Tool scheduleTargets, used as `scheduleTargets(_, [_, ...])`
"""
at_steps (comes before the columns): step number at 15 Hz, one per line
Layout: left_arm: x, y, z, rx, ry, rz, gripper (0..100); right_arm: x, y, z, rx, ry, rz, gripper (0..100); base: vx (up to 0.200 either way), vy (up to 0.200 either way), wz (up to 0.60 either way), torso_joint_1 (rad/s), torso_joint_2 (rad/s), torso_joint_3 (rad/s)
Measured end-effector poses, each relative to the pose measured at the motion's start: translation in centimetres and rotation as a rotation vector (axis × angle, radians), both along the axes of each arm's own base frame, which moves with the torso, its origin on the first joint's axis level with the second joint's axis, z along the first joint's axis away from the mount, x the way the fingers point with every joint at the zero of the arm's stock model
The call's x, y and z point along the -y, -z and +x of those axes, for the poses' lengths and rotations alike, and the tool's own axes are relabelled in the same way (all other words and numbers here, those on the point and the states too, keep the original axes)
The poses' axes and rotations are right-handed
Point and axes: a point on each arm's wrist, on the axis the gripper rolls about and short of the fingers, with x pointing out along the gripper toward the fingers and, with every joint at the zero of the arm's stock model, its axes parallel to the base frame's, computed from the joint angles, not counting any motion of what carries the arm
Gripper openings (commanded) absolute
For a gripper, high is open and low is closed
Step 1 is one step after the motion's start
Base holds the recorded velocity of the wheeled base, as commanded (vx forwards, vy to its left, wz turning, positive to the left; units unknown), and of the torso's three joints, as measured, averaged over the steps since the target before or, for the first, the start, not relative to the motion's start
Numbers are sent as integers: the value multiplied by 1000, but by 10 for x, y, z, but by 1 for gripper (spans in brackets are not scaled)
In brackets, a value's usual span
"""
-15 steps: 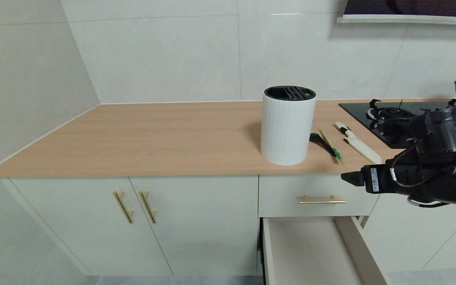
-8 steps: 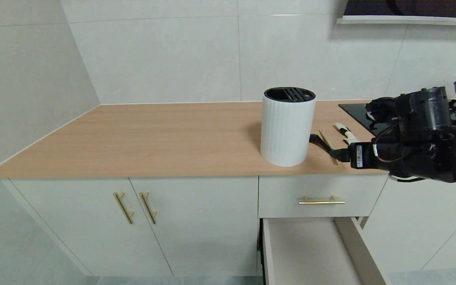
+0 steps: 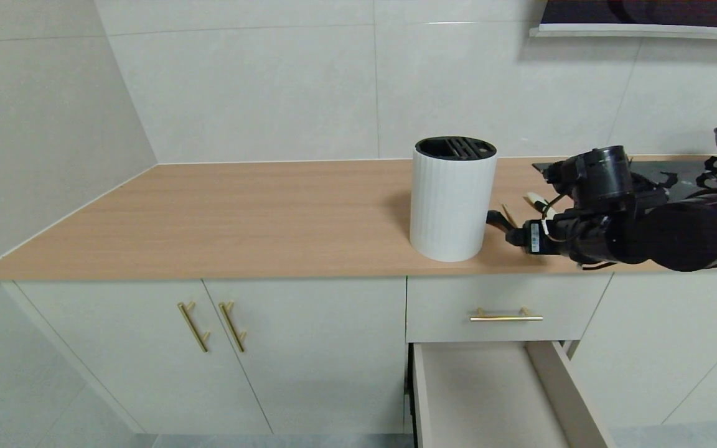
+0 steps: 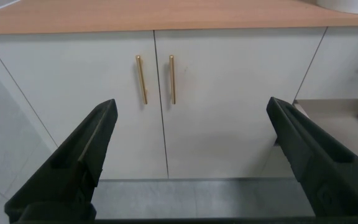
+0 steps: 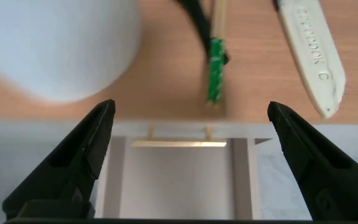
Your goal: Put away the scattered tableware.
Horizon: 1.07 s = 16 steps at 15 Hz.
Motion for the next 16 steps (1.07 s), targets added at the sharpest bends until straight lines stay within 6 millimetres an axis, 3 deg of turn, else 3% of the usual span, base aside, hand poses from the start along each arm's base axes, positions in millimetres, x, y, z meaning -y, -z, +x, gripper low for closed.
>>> scheduleTargets(5, [0,0,0,0,0,0,100,5,25,28,2,57,-9,100,0,0,0,0,0,0])
scheduleTargets(12, [0,0,0,0,0,0,100,9,45,46,-13,82,-13,100,0,0,0,0,0,0])
scheduleTargets(13, [0,0,0,0,0,0,100,9,46,47,-15,82,-14,0,0,0,0,0,0,0])
scheduleTargets(16, [0,0,0,0,0,0,100,9,47,47,-18,83,-14,0,0,0,0,0,0,0])
